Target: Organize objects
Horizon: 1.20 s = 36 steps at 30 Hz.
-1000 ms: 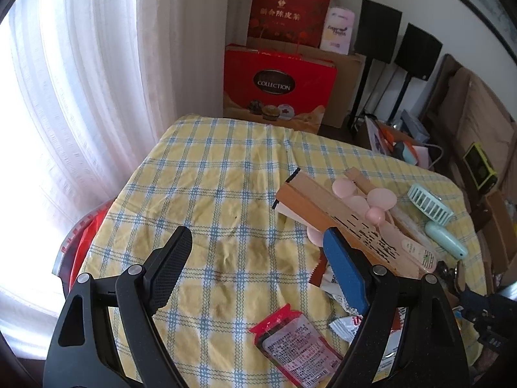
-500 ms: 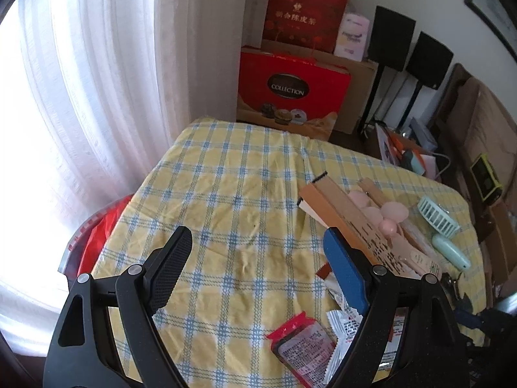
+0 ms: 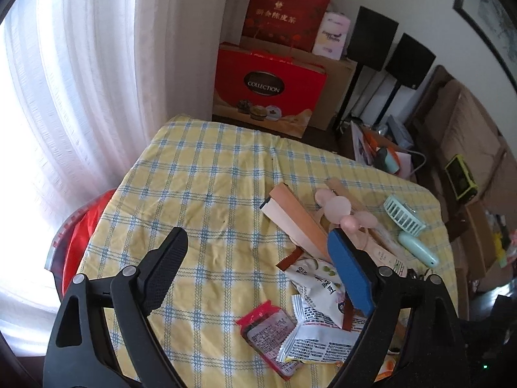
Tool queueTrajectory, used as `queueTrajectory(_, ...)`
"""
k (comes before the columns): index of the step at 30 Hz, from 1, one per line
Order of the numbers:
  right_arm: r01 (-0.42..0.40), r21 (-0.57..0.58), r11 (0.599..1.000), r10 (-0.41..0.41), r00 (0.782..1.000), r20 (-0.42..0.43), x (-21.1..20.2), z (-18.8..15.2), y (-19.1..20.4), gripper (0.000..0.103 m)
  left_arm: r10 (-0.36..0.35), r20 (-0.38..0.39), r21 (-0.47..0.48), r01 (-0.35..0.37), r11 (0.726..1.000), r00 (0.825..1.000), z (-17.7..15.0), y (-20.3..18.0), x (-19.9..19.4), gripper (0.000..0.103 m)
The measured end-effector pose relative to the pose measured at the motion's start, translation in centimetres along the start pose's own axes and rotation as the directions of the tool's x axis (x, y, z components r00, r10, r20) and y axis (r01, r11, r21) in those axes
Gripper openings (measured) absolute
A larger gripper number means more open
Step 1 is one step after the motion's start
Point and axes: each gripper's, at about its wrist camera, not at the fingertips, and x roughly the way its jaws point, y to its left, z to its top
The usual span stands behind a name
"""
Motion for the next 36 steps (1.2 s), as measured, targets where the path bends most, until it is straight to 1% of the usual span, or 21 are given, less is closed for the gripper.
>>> queueTrajectory(2,-0.011,0.024,1.0,0.011,1.0,0.003,-0.1,-0.1,-0.4,0.038,0.002,-0.006,-0.014,-0.002,1.0,1.0,0.2,0.2,0.0,0.087)
queueTrajectory(6,0.002,0.082,0.997,-0.002,1.0,0.008,-0.5,0.0,-1.3,0.038,0.021,-0.011,-0.019,-0.021,1.0,1.0,0.7,0.4,0.0,0.087)
queueTrajectory(8,-0.007,0.116,0.993,0.006,1.0,0.011,-0.6,0.0,-1.5,0.038,0.021,-0.015,-0.023,-0.022,0.999,1.0,0.8,0.6,0.1,0.087)
queueTrajectory(10,-0.056,0.177,0.983,0.054,0.998,0.019,-0.7,0.0,-2.0,0.039,0.011,-0.027,-0.031,-0.012,0.999,1.0,1.0,0.7,0.4,0.088)
queueTrajectory(12,-0.118,0.258,0.959,0.112,0.993,0.036,-0.7,-0.3,-2.7,0.041,0.02,-0.044,-0.034,-0.021,0.999,0.999,1.1,0.9,1.0,0.088)
queueTrajectory(14,-0.157,0.32,0.934,0.148,0.988,0.052,-0.7,-0.4,-3.6,0.041,0.025,-0.061,-0.033,-0.027,0.999,0.998,1.3,0.9,1.6,0.088)
queueTrajectory(16,-0.171,0.353,0.92,0.159,0.985,0.062,-0.9,-0.4,-3.9,0.038,0.029,-0.077,-0.039,-0.032,0.999,0.997,1.3,1.0,2.1,0.088)
queueTrajectory(17,-0.164,0.354,0.921,0.152,0.987,0.062,-1.0,-0.4,-3.9,0.036,0.027,-0.082,-0.043,-0.03,0.999,0.996,1.4,1.0,2.3,0.088)
queueTrajectory(22,-0.114,0.319,0.941,0.108,0.993,0.038,-0.8,0.0,-2.9,0.037,0.015,-0.109,-0.052,-0.021,0.998,0.994,1.0,0.6,3.3,0.088)
queueTrajectory(24,-0.045,0.265,0.963,0.041,0.999,0.02,-0.6,0.3,-2.0,0.035,0.016,-0.117,-0.047,-0.022,0.999,0.993,0.9,0.4,3.6,0.088)
queueTrajectory(26,0.032,0.19,0.981,-0.031,1.0,-0.007,-0.3,0.6,-0.9,0.034,0.017,-0.129,-0.048,-0.023,0.999,0.991,0.9,0.3,4.0,0.088)
queueTrajectory(27,0.082,0.145,0.986,-0.079,0.997,-0.022,-0.2,0.7,-0.1,0.032,0.014,-0.133,-0.049,-0.021,0.999,0.991,1.0,0.2,4.1,0.088)
queueTrajectory(29,0.123,0.107,0.987,-0.121,0.992,-0.024,-0.2,0.7,0.7,0.03,0.021,-0.138,-0.047,-0.027,0.999,0.99,1.2,0.1,4.5,0.088)
queueTrajectory(32,0.115,0.117,0.987,-0.114,0.993,-0.015,-0.3,0.5,0.6,0.028,0.032,-0.156,-0.041,-0.039,0.998,0.987,1.9,-0.2,5.5,0.088)
queueTrajectory(34,0.1,0.13,0.987,-0.1,0.995,-0.008,-0.4,0.4,0.3,0.027,0.068,-0.161,-0.017,-0.072,0.997,0.985,2.4,-0.7,6.4,0.088)
queueTrajectory(36,0.082,0.14,0.987,-0.083,0.997,0.003,-0.6,0.3,0.1,0.027,0.125,-0.163,0.027,-0.122,0.992,0.979,2.9,-1.6,7.6,0.088)
